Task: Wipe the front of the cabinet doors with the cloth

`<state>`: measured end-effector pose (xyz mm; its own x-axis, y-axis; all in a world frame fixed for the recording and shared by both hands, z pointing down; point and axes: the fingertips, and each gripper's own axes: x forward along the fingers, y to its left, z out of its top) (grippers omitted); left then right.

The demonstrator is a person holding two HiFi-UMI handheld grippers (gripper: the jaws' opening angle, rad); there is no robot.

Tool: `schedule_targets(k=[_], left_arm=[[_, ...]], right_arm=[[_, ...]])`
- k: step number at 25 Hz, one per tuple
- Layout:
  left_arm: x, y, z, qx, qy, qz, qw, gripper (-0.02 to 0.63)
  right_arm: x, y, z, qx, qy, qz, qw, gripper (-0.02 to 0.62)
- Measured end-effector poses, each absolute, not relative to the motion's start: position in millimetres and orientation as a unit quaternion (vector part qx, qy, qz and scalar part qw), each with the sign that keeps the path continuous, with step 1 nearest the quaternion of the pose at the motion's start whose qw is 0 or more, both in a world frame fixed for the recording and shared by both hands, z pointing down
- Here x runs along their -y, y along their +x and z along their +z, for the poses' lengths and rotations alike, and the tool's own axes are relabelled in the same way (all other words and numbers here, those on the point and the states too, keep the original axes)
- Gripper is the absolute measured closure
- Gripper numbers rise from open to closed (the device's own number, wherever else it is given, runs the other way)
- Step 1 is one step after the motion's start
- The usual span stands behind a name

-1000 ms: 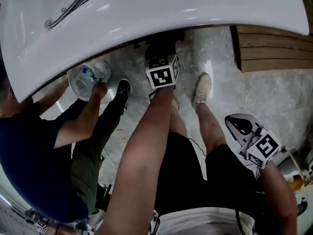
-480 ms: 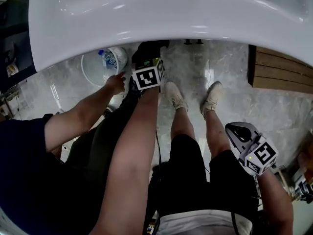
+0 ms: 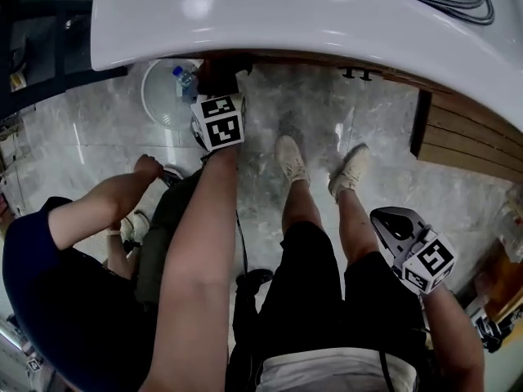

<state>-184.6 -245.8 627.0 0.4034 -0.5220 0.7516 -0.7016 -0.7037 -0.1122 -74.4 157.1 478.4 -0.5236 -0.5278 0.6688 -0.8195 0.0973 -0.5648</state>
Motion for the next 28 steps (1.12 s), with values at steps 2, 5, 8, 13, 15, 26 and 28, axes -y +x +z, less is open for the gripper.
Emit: schedule_targets(k=[2, 5, 8, 13, 15, 26, 28], left_arm=[[240, -174, 612, 0.364, 0.84, 0.387, 0.11, 0.44], [224, -154, 599, 0.351, 0.853, 0.367, 0.119, 0.44], [196, -120, 600, 0.311, 0.869, 0.367, 0.116, 0.44], [148, -58, 600, 0.232, 0.894, 0.372, 0.089, 0.44], [132, -40, 603, 0.212, 0.898, 0.376, 0.087, 0.44], [61, 10, 639, 0.173, 0.888, 0.359, 0.228, 0.44], [44, 14, 637, 0.16, 0.892, 0.36, 0.224, 0.44]], right_arm=[[-154, -82, 477, 0.73, 0.457, 0.484, 0.153, 0.581], [-147, -93, 470, 0.743, 0.448, 0.476, 0.146, 0.581], [-148, -97, 464, 0.748, 0.446, 0.47, 0.143, 0.581], [-161, -87, 463, 0.741, 0.462, 0.469, 0.135, 0.581], [-171, -78, 463, 0.735, 0.471, 0.47, 0.133, 0.581], [-229, -38, 471, 0.7, 0.512, 0.481, 0.126, 0.581], [-232, -37, 471, 0.697, 0.518, 0.479, 0.127, 0.581]])
